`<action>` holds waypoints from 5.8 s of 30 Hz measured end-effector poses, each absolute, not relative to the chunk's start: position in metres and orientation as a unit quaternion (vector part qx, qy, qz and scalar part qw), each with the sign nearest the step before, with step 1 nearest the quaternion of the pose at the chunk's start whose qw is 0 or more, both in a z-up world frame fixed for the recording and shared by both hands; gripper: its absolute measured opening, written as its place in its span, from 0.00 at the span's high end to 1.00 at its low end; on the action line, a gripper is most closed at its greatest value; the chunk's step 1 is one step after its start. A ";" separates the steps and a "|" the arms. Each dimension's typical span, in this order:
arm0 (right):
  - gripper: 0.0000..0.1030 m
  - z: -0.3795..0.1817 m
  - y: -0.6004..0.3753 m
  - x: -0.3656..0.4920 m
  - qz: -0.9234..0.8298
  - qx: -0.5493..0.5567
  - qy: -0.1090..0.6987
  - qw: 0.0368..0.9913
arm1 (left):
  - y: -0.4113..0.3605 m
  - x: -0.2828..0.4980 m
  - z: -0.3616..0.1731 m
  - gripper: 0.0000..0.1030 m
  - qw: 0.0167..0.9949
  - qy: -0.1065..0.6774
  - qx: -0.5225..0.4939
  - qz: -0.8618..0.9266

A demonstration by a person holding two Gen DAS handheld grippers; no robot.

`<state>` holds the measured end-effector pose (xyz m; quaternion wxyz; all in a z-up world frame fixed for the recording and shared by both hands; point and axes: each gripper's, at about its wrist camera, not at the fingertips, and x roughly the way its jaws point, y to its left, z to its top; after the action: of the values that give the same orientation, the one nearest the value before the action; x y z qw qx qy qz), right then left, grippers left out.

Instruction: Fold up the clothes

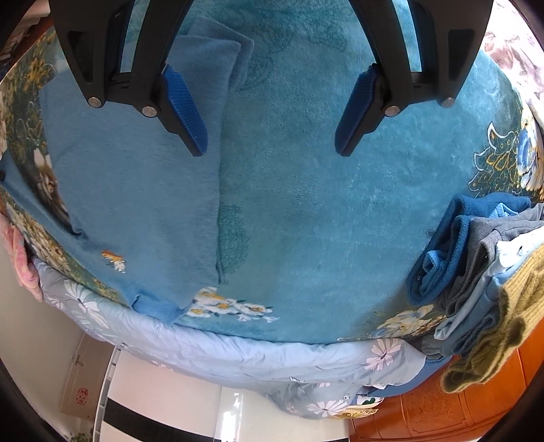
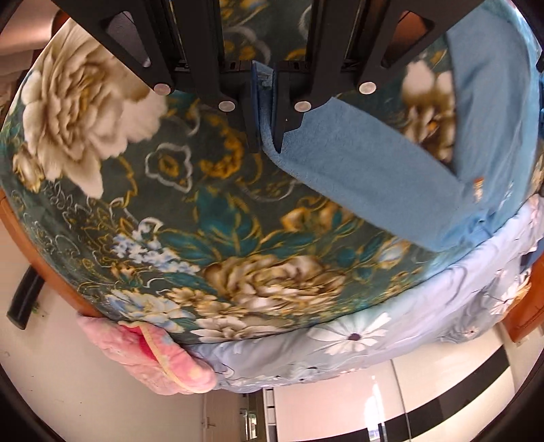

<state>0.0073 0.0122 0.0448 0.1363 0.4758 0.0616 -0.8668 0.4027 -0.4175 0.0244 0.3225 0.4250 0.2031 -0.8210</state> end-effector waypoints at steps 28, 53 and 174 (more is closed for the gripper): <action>0.40 0.056 -0.078 0.141 -0.856 0.444 0.057 0.258 | -0.399 0.409 -0.001 0.25 0.223 0.302 0.414 -0.829; 0.13 0.026 -0.094 0.220 -0.822 0.469 0.031 0.322 | -0.283 0.333 0.045 0.90 0.040 0.188 0.356 -0.915; 0.90 -0.023 -0.117 0.198 -0.780 0.541 0.046 0.311 | -0.472 0.367 0.048 0.92 0.293 0.102 0.364 -0.878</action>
<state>0.1978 -0.1166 -0.0227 0.3110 0.5407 0.0465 -0.7802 0.3667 -0.4717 0.0475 0.2934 0.3645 0.1019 -0.8779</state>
